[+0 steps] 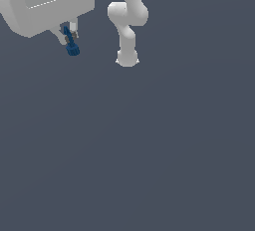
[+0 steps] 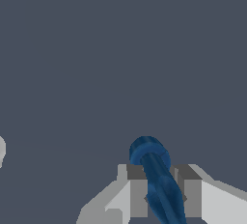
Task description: Pick up the object and move it to a goal position.
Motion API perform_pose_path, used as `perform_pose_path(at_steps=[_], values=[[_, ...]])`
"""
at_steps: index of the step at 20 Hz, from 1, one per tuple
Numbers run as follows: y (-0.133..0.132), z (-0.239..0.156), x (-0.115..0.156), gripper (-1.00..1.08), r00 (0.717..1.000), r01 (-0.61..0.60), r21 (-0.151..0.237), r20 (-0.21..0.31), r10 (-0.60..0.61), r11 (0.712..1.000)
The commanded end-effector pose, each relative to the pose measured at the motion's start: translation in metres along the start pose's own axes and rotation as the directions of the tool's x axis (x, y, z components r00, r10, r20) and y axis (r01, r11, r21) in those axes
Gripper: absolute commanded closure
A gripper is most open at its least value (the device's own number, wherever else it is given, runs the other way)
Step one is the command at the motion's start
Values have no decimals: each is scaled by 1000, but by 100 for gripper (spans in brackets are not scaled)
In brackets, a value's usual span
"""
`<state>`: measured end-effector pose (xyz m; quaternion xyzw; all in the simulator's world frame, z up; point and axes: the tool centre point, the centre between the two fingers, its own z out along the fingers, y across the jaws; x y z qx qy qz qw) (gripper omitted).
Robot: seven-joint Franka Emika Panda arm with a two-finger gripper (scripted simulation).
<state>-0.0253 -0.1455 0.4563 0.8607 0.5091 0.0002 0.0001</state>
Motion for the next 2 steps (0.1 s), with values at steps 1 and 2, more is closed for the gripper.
perform_pose_path(at_steps=[1, 2], values=[[1, -2, 0, 108, 1000, 0, 0, 0, 0, 1000], [1, -3, 0, 108, 1000, 0, 0, 0, 0, 1000]])
